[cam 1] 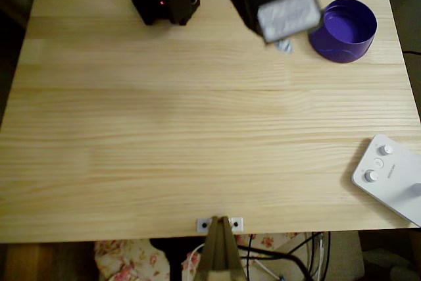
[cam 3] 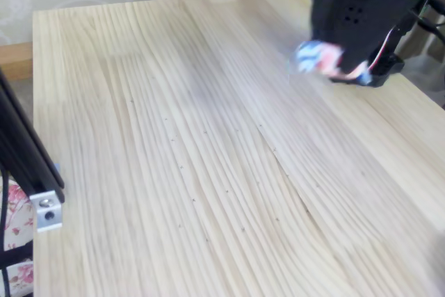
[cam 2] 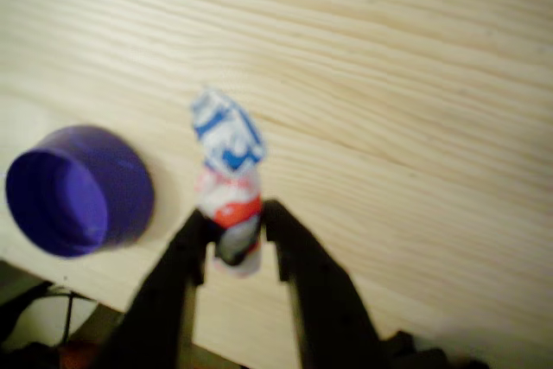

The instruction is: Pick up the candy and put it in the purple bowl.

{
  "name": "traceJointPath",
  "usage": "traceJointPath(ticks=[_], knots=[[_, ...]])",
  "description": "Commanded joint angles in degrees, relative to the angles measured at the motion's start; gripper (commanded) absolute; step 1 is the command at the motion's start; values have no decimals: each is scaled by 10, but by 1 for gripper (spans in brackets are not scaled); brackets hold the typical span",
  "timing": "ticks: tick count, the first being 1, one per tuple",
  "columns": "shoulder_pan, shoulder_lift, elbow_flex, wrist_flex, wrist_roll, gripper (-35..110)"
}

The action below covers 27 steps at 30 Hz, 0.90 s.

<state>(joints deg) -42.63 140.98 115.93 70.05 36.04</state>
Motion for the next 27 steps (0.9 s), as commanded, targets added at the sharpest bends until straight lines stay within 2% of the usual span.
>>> traceJointPath(ticks=[1, 5, 13, 27], knots=[[-61, 124, 34, -54, -18, -1], [-129, 198, 77, -105, -37, -1], [-243, 200, 66, -140, -73, -1], [-372, -50, -47, -209, -134, -1]])
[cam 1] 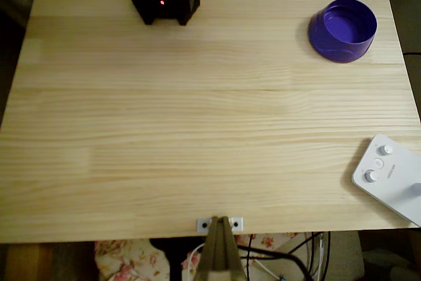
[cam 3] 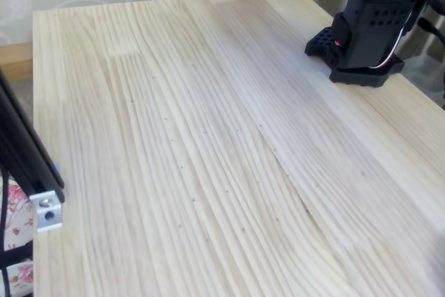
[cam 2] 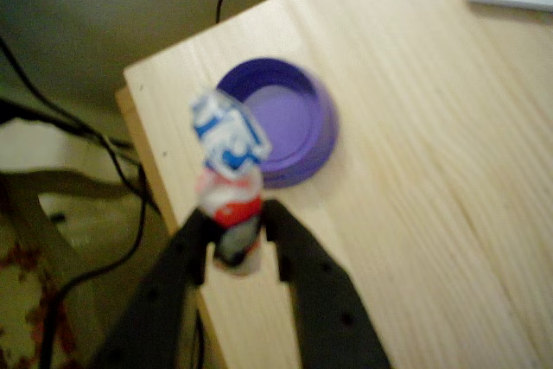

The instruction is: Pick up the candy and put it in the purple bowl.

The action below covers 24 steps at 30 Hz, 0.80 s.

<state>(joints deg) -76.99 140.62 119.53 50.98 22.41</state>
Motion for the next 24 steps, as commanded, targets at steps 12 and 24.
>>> traceJointPath(ticks=[12, 24], knots=[[-35, -243, -162, -66, -34, -1], [-19, -415, -280, -77, -28, -1]])
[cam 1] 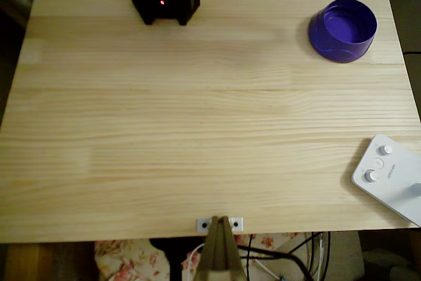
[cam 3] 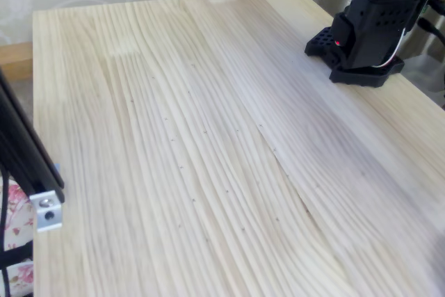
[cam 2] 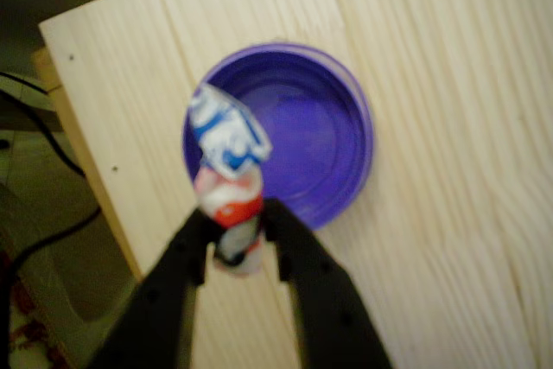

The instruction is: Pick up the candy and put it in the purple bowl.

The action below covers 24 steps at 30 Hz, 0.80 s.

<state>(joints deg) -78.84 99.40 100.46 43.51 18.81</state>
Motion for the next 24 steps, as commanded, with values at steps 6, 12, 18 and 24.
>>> traceJointPath(ticks=[6, 12, 18, 24], knots=[[-2, -61, -149, 15, 10, -1], [7, -77, -158, 25, 14, -1], [13, -77, -155, 32, 18, -1], [20, -72, -156, 47, 21, 3]])
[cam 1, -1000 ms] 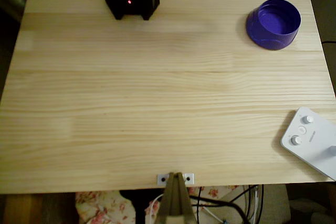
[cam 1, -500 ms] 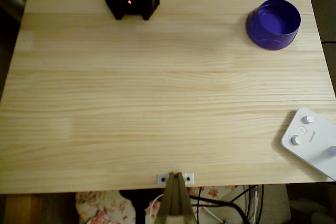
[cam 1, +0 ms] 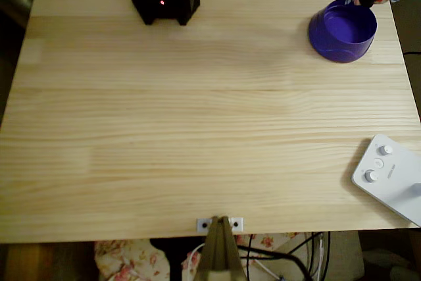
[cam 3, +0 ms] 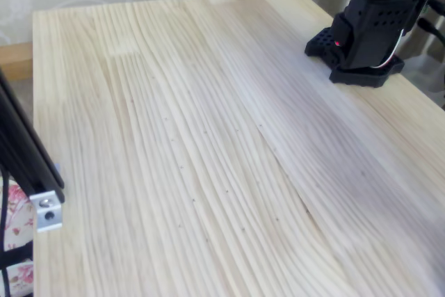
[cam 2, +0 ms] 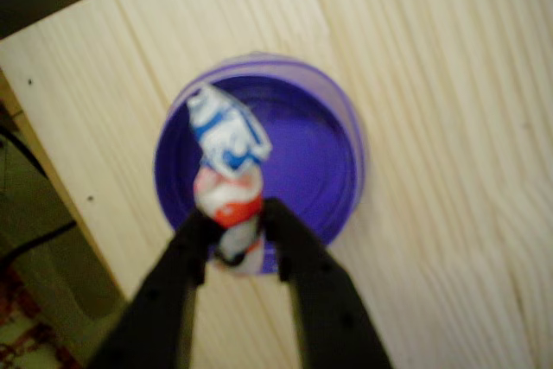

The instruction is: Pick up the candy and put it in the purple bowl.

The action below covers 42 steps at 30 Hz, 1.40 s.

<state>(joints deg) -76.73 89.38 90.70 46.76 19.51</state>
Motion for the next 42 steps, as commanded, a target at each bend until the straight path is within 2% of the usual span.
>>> traceJointPath(ticks=[1, 12, 17, 31, 33, 36, 42], knots=[[0, 31, -57, 17, 14, 3], [4, 68, -18, 20, 19, 12], [6, 84, -1, 20, 24, 28], [8, 101, 4, 24, 29, 28], [8, 103, 4, 24, 30, 21], [9, 105, 4, 27, 32, 0], [32, 134, 23, 36, 32, -1]])
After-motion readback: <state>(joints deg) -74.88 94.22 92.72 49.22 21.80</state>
